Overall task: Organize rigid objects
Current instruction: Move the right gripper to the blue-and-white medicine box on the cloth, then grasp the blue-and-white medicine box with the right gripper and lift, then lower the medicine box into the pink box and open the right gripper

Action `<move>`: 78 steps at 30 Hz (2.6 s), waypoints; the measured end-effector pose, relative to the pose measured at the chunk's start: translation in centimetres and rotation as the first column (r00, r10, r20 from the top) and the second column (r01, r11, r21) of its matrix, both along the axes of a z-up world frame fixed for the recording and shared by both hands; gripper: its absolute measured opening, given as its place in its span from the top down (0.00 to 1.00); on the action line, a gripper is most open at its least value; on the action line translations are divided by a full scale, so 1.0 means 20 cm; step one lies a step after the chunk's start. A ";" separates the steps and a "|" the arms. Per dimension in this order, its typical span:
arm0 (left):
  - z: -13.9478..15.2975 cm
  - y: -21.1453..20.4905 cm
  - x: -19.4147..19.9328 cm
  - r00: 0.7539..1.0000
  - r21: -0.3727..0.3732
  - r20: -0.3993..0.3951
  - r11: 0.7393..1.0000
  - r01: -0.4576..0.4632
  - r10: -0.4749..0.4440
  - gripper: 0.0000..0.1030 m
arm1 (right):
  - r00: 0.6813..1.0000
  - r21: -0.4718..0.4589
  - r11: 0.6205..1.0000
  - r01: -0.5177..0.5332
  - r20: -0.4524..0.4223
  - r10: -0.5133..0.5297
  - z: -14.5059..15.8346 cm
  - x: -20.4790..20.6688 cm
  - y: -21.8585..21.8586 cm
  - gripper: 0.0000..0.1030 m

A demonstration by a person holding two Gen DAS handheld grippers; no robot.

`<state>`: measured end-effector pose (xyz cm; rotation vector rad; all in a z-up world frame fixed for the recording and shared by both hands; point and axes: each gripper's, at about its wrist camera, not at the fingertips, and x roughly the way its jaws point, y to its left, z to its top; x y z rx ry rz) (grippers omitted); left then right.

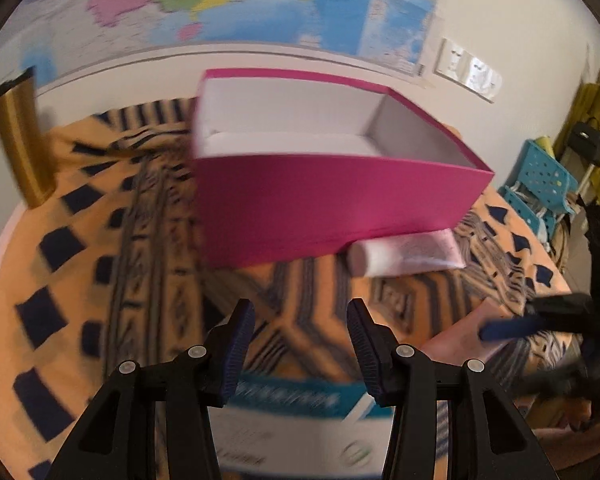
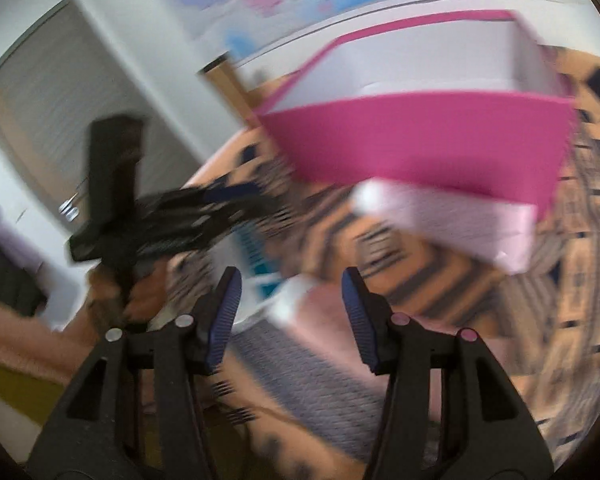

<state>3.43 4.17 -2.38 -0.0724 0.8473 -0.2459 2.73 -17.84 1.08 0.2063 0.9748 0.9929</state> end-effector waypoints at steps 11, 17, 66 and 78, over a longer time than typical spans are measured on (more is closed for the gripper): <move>-0.09 0.21 -0.14 0.997 -0.068 -0.074 0.997 -0.027 0.022 0.53 | 0.982 -0.043 0.988 -0.145 -0.126 0.139 -0.19 -0.15 0.29 0.47; -0.15 0.26 -0.17 0.993 -0.120 -0.115 0.993 -0.009 -0.005 0.53 | 0.985 -0.073 0.993 -0.089 -0.156 0.076 -0.23 -0.09 0.36 0.47; 0.43 0.07 0.14 0.989 -0.102 0.137 0.993 0.063 -0.048 0.53 | 0.966 -0.074 0.986 0.146 0.226 -0.126 0.35 0.33 0.21 0.47; 0.37 0.08 0.42 0.998 -0.119 0.060 0.992 0.033 -0.026 0.53 | 0.972 -0.083 0.981 0.176 0.174 -0.159 0.29 0.61 0.21 0.47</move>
